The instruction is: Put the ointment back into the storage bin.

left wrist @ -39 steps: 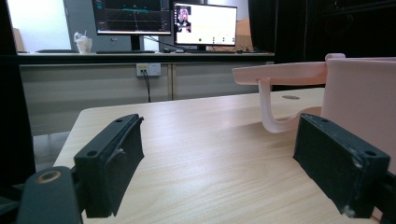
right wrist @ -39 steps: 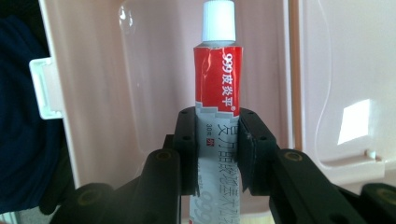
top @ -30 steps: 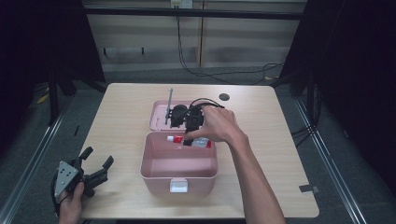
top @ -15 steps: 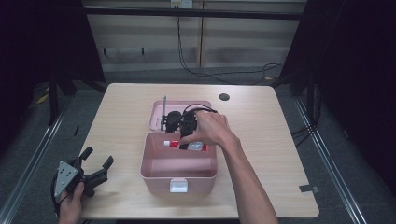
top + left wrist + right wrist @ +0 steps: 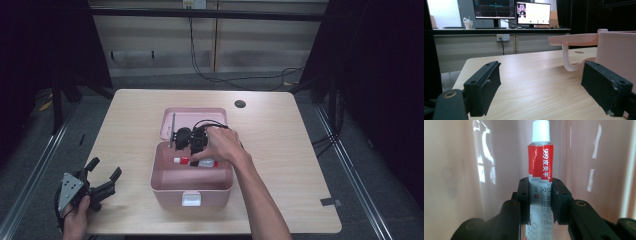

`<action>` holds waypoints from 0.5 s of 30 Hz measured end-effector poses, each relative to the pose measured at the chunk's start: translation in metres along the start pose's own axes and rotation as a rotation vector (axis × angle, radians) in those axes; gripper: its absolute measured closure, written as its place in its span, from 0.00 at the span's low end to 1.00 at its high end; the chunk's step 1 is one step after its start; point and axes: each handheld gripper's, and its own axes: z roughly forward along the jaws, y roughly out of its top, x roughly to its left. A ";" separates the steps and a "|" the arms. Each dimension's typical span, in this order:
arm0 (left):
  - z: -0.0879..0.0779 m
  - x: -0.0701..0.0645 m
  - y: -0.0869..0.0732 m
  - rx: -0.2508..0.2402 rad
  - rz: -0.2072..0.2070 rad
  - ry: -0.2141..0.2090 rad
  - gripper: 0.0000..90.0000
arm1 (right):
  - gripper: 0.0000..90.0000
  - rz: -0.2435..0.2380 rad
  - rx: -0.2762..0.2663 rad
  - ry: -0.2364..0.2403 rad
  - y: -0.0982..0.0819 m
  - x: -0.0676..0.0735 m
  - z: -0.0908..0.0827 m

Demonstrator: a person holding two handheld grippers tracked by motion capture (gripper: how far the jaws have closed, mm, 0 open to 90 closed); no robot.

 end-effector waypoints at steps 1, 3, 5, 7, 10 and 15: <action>0.000 0.000 0.000 0.000 0.000 0.000 0.17 | 0.79 0.000 0.000 0.000 0.000 0.000 0.000; 0.000 0.000 0.000 0.000 0.000 0.001 0.17 | 0.79 -0.003 0.009 -0.002 0.001 0.002 0.004; 0.000 0.000 0.000 -0.001 -0.002 0.000 0.17 | 0.79 -0.008 0.016 -0.006 0.003 0.003 0.007; 0.000 0.000 0.000 0.000 0.000 0.000 0.17 | 0.79 -0.029 0.027 -0.018 0.006 0.005 0.011; 0.000 0.000 0.000 0.000 0.000 -0.001 0.17 | 0.79 -0.038 0.037 -0.028 0.007 0.006 0.016; 0.000 0.000 0.000 -0.001 -0.005 -0.003 0.17 | 0.79 -0.041 0.033 -0.021 0.007 0.006 0.025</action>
